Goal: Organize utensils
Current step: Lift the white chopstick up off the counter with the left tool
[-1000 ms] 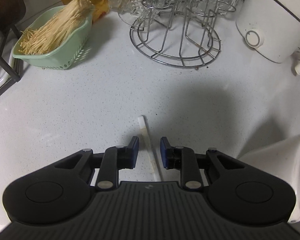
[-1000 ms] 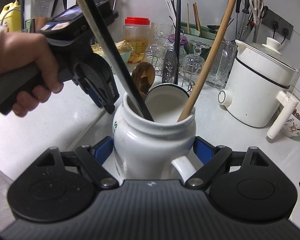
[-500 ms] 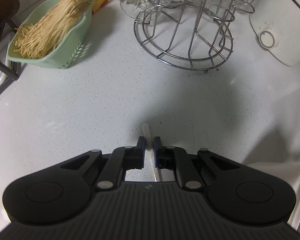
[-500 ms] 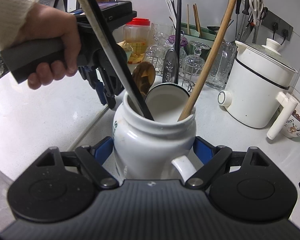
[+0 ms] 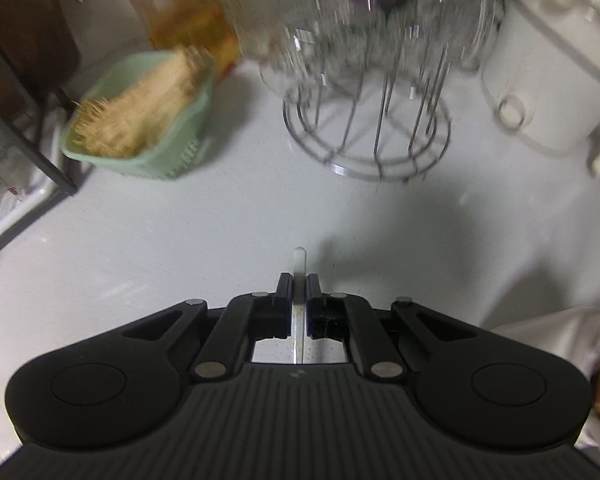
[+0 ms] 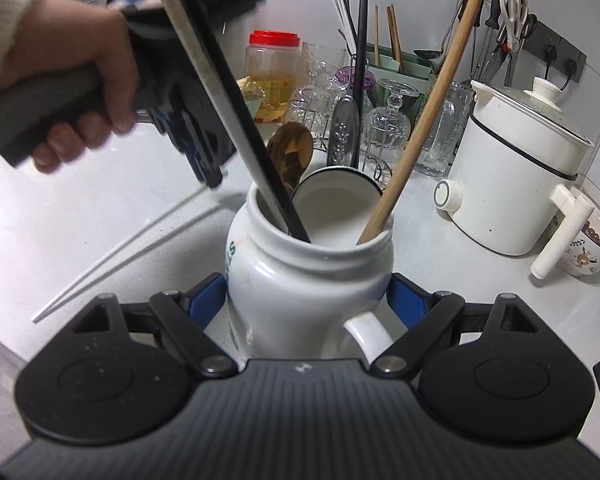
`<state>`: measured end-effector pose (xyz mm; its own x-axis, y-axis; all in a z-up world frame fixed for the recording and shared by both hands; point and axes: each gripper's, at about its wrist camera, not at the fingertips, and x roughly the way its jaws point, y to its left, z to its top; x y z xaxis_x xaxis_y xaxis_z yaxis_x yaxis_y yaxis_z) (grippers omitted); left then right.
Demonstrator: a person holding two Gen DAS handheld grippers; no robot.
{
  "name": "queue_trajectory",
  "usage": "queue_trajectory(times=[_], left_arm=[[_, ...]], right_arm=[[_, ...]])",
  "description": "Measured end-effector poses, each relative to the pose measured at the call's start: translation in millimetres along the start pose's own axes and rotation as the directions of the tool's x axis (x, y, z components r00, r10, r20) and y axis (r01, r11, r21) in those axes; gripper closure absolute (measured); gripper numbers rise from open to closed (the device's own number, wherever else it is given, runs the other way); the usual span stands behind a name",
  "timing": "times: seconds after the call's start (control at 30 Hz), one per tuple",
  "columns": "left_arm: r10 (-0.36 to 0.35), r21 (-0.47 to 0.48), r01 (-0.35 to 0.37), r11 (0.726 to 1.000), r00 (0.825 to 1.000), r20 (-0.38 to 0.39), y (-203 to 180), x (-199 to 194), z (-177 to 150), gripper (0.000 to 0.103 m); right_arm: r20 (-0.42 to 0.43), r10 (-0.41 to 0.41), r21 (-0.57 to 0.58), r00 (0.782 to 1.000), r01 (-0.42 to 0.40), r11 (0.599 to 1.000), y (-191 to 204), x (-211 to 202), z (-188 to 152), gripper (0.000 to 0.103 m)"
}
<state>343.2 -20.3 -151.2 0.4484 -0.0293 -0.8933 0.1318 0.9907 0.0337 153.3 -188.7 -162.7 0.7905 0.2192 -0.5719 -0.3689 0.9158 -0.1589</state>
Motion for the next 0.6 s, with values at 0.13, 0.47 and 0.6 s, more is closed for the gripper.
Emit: queue_trajectory(times=[0.13,0.47,0.6], left_arm=[[-0.035,-0.013,0.036,0.999,0.995,0.099,5.1,-41.9,-1.4,0.096],[-0.113,-0.026,0.127,0.992,0.948,0.297,1.7,-131.0,-22.8,0.096],[-0.132,0.001,0.141,0.99,0.926,0.353,-7.0,-158.3,-36.5,0.096]], right_arm=[[0.0,-0.009,0.0,1.0,0.009,1.0,2.0,1.3,0.3,0.013],[0.007,-0.017,-0.01,1.0,0.018,1.0,5.3,2.3,-1.5,0.013],[0.005,-0.02,-0.014,1.0,0.02,1.0,6.2,1.8,-1.8,0.013]])
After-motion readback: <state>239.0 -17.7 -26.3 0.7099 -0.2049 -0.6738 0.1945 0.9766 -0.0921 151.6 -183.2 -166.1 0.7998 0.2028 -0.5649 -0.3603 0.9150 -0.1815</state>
